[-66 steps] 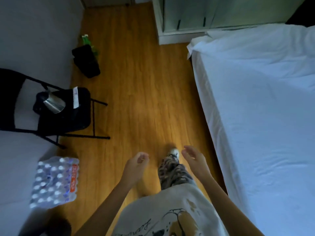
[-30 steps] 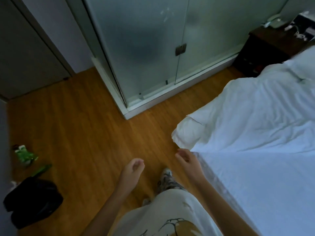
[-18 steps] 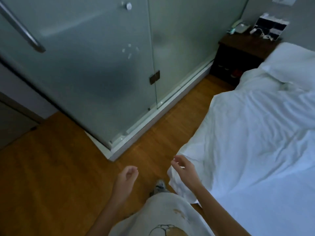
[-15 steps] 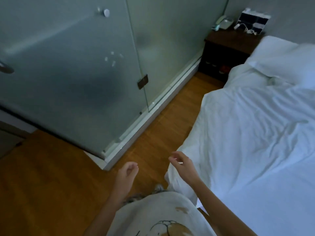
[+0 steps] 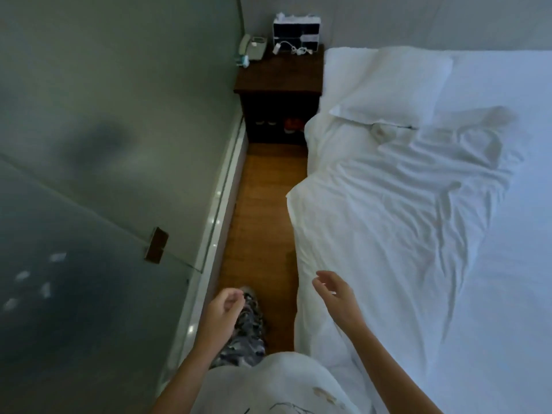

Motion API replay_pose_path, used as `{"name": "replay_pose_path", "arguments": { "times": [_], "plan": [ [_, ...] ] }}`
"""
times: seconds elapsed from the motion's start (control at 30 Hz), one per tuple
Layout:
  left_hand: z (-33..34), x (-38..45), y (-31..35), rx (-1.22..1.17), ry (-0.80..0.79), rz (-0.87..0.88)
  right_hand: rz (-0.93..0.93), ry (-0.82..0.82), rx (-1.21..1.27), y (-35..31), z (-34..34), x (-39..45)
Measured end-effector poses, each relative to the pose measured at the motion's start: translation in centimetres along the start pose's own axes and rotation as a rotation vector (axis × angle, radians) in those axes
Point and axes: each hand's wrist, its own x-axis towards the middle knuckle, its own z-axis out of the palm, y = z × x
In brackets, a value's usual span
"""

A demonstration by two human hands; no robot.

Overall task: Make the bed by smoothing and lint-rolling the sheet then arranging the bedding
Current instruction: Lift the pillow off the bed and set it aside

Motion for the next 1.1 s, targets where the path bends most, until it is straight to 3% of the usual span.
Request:
{"name": "replay_pose_path", "arguments": {
  "times": [0.27,0.53,0.87,1.1],
  "plan": [
    [-6.1,21.3,10.7,0.115,-0.212,0.119,0.128,0.192,0.147,-10.4,1.1,16.0],
    [-6.3,39.0,21.1,0.209,-0.310,0.178,0.197,0.302,0.215,-16.5,0.1,29.0],
    [-0.1,61.3,36.0,0.346,-0.372,0.242,0.233,0.438,0.257,-19.3,-10.7,52.0],
    [5.4,72.8,49.8,0.409,-0.482,0.309,0.276,0.574,0.340,-23.3,-19.3,61.3]
  ]
}}
